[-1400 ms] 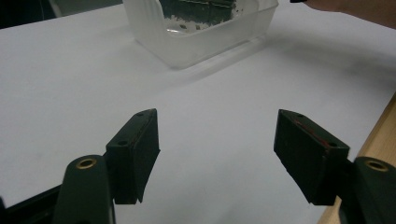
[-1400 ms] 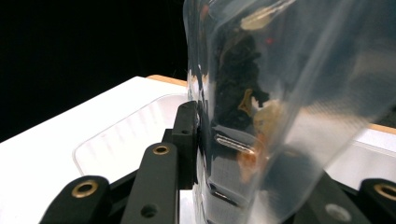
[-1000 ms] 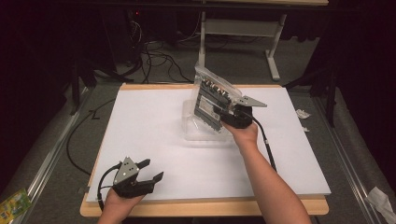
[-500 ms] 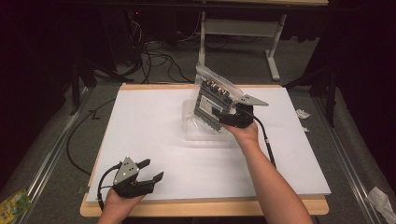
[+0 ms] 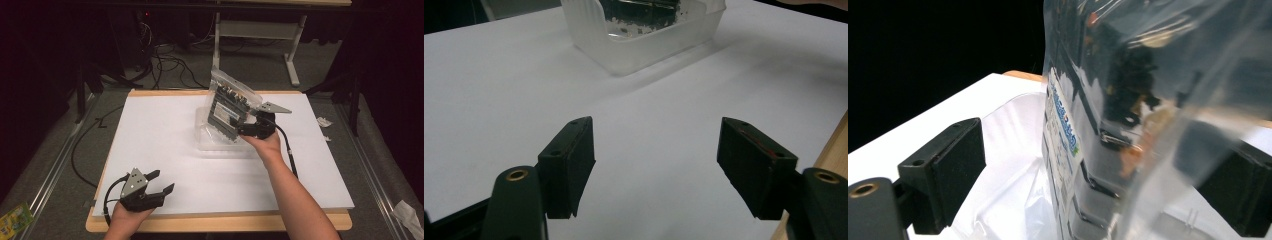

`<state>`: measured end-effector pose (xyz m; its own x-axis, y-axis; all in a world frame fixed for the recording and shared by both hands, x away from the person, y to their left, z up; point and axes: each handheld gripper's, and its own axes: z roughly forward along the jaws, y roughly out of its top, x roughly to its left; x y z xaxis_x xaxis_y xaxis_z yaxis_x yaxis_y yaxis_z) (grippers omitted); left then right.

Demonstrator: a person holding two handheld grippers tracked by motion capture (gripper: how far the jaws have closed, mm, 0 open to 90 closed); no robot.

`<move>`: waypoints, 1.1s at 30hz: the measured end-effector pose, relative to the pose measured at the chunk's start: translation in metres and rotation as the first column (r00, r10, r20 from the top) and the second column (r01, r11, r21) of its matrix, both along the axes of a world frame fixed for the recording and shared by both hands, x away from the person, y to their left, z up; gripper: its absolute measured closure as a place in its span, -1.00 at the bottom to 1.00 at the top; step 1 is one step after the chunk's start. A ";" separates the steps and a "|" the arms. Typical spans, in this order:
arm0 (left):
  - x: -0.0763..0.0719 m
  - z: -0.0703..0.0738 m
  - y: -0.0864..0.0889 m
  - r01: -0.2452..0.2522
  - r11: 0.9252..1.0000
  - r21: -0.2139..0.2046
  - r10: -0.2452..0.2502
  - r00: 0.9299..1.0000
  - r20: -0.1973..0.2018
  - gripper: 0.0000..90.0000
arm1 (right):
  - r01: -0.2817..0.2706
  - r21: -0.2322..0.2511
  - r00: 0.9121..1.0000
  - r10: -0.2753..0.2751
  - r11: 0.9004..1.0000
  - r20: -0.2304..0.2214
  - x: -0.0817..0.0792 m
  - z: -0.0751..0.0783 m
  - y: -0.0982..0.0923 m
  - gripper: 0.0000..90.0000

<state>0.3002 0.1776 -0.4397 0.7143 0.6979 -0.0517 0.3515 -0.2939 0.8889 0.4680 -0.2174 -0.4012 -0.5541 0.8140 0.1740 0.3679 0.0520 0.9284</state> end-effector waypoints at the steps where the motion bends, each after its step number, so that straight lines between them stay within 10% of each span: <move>1: 0.000 0.000 0.000 0.000 1.000 0.001 0.000 1.000 0.000 -0.29 | 0.000 0.002 1.000 0.000 1.000 0.002 -0.001 0.000 -0.001 -0.86; 19: 0.000 -0.001 -0.001 -0.008 1.000 0.010 0.008 1.000 0.005 -0.30 | -0.020 0.005 0.999 0.020 1.000 0.028 -0.041 0.011 -0.032 -0.88; 33: -0.002 -0.002 -0.003 -0.009 1.000 0.022 0.009 1.000 0.014 -0.31 | 0.014 -0.044 0.999 -0.012 0.999 0.050 -0.120 0.001 -0.076 -0.90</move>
<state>0.2983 0.1749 -0.4414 0.7088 0.7049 -0.0263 0.3413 -0.3101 0.8873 0.3484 -0.2937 -0.4005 -0.5504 0.8276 0.1098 0.3219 0.0890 0.9426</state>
